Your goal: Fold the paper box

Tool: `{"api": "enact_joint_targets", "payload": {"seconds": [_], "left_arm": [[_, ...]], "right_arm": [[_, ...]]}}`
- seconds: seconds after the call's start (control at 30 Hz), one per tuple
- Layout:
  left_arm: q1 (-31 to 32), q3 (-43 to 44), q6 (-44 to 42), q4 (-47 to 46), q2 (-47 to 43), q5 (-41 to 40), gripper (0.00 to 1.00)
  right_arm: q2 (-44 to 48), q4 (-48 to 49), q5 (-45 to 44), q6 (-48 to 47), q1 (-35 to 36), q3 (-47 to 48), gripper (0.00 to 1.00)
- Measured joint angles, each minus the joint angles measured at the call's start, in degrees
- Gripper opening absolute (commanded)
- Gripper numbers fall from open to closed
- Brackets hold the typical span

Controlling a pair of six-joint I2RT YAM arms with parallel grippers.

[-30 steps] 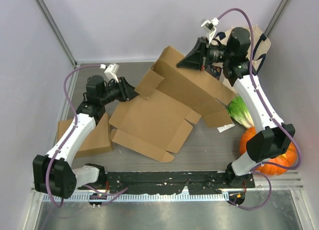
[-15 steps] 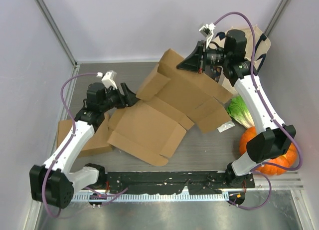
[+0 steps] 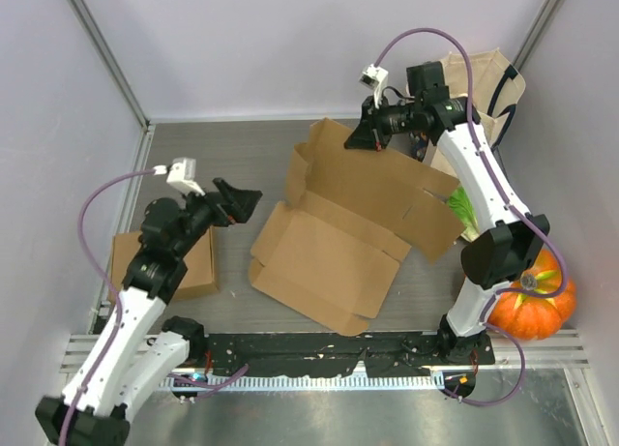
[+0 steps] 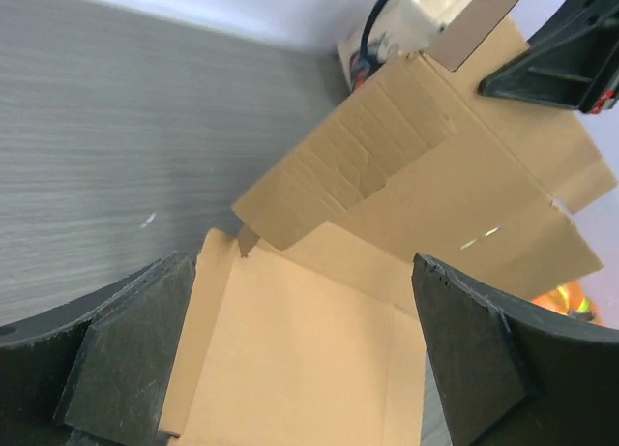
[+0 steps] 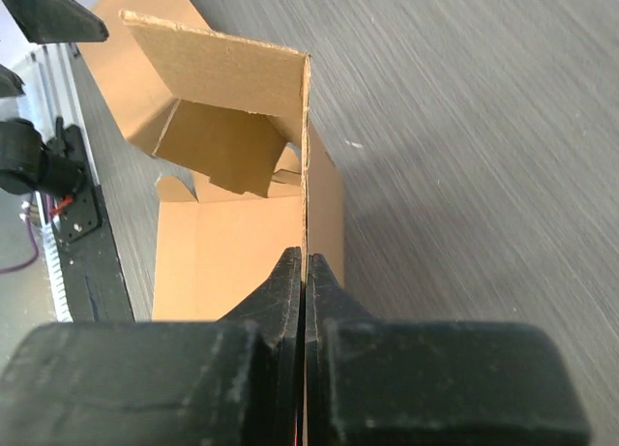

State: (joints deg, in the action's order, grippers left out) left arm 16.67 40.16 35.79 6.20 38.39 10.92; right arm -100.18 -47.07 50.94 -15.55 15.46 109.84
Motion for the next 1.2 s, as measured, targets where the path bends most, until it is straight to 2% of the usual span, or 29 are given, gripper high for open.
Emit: {"api": "enact_joint_targets", "payload": {"seconds": [0.1, 0.3, 0.4, 0.47, 0.57, 0.7, 0.73, 0.77, 0.83, 0.9, 1.0, 1.03, 1.2], "left_arm": [[4.9, 2.8, -1.8, -0.7, 7.5, -1.6, 1.00], [20.7, 11.9, -9.1, -0.7, 22.3, -14.6, 1.00], [24.8, 17.2, -10.6, -2.2, 29.4, -20.9, 1.00], [25.3, 18.9, -10.7, -3.0, 33.2, -24.1, 0.98], [25.3, 20.0, -10.7, -2.5, 37.9, -28.9, 0.87], [24.9, 20.0, -10.8, -0.3, 39.1, -33.8, 0.70], [24.7, 20.0, -10.9, -0.3, 38.8, -34.4, 0.62], [24.3, 20.0, -10.9, -0.3, 38.4, -34.8, 0.58], [23.1, 19.7, -10.7, -0.4, 37.5, -35.0, 0.48], [21.6, 19.5, -10.6, -0.4, 37.1, -34.8, 0.46], [19.1, 19.5, -10.5, -0.2, 37.1, -33.7, 0.36], [18.3, 19.5, -10.5, -0.1, 37.1, -33.3, 0.27], [14.6, 19.5, -10.6, 0.7, 37.2, -30.8, 0.00]], "right_arm": [[-2.3, -3.1, -2.3, -2.4, 1.1, 1.4, 0.01], [-3.1, -5.4, -5.4, -3.7, 3.0, 1.9, 0.01], [-3.6, -5.2, -6.4, -3.7, 4.1, 2.6, 0.01], [-4.0, -5.2, -7.0, -3.7, 4.6, 3.0, 0.01], [-4.9, -5.1, -8.0, -3.8, 5.1, 3.1, 0.01], [-6.0, -5.0, -9.6, -4.8, 5.3, 3.1, 0.01], [-6.1, -5.0, -9.8, -5.2, 5.3, 3.1, 0.01], [-6.3, -5.0, -9.9, -5.6, 5.3, 3.2, 0.01], [-7.0, -5.1, -9.9, -6.8, 5.3, 4.0, 0.01], [-7.8, -5.1, -9.8, -8.0, 5.3, 4.8, 0.01], [-8.9, -5.0, -9.6, -10.3, 5.3, 5.8, 0.01], [-9.4, -5.1, -9.5, -11.3, 5.4, 6.3, 0.01], [-11.4, -5.0, -9.1, -15.7, 5.8, 7.8, 0.01]]}}
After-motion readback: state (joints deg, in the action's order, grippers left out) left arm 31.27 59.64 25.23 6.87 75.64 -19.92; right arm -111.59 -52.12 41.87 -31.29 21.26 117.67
